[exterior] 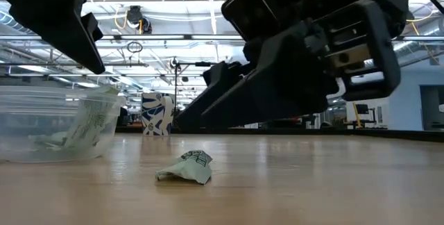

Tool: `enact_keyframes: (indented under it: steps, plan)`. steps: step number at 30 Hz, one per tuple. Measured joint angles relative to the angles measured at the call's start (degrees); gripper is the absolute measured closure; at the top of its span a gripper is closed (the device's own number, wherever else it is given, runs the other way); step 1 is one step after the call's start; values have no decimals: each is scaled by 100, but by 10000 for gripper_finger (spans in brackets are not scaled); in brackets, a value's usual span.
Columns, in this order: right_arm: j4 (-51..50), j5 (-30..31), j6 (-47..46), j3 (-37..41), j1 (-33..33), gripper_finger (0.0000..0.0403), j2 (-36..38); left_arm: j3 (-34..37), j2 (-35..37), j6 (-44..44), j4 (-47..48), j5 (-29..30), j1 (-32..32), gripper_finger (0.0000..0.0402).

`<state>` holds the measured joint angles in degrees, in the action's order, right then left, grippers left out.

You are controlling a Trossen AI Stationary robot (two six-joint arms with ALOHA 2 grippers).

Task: Pick and place items into bin
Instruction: Put the stevia packet into the right transparent bin

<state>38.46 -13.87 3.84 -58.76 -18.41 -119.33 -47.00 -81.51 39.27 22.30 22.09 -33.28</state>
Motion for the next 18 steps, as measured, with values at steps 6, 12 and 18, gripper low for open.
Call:
enact_keyframes:
  steps: [6,12,18]
  plan:
    - [207,-26,11,-48,141,202,-149,2,0,-9,9,14,0,337]
    - [172,-456,-15,-234,145,202,-442,2,0,-9,10,31,0,337]
    - [247,-502,-20,-313,109,202,-733,0,2,-7,-3,17,0,337]
